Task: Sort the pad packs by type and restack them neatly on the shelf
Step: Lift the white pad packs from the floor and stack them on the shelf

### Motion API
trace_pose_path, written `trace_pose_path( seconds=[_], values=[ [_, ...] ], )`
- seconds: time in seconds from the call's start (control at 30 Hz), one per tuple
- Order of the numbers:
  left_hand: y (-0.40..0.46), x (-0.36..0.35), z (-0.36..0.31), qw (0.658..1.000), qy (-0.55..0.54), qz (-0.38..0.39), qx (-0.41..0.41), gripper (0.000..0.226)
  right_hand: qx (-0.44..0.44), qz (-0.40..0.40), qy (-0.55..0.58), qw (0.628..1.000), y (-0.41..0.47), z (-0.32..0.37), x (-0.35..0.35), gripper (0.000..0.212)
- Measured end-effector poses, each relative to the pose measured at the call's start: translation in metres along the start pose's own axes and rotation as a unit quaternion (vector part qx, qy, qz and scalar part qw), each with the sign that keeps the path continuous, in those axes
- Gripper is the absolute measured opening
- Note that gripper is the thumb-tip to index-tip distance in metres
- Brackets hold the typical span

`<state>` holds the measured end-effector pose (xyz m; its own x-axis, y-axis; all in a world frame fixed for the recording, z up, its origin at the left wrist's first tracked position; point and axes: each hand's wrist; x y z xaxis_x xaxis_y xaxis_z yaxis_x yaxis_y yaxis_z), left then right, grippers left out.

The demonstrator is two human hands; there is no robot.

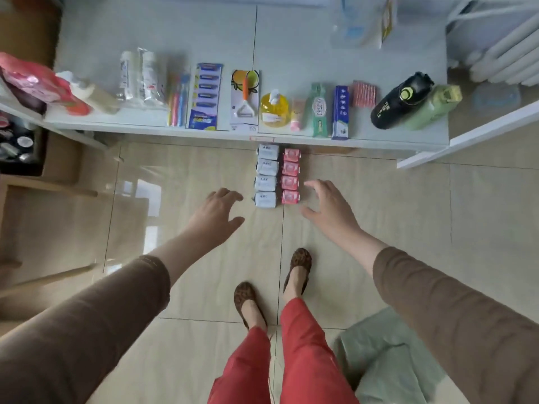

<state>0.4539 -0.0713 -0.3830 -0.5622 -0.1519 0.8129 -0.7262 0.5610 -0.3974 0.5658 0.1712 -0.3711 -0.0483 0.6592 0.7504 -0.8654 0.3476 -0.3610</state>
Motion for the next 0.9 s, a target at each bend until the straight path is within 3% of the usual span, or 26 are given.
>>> trace_pose_path(
  seconds=[0.23, 0.47, 0.73, 0.9],
  values=[
    [0.045, -0.152, 0.068, 0.997, -0.029, 0.038, 0.063, 0.058, -0.061, 0.057, 0.037, 0.996, 0.050, -0.092, -0.159, 0.061],
    [0.148, -0.271, 0.122, 0.998, -0.020, 0.015, 0.062, 0.058, -0.004, 0.091, -0.037, 0.995, 0.131, -0.173, -0.289, 0.074],
    [0.272, -0.324, 0.155, 0.998, 0.051, -0.036, 0.016, 0.061, 0.048, 0.050, -0.092, 0.993, 0.213, -0.208, -0.369, 0.066],
    [0.313, -0.339, 0.161, 0.995, 0.102, -0.011, -0.016, 0.067, 0.066, -0.016, -0.193, 0.979, 0.223, -0.214, -0.403, 0.055]
  ],
)
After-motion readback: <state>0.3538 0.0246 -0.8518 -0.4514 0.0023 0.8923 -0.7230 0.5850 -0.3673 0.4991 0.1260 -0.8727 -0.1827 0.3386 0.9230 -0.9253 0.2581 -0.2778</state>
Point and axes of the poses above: each hand's wrist, its own y-axis towards the middle knuckle, its own x-axis out of the back of the hand, z = x × y, and after that the axes turned 4 degrees about -z, right-handed
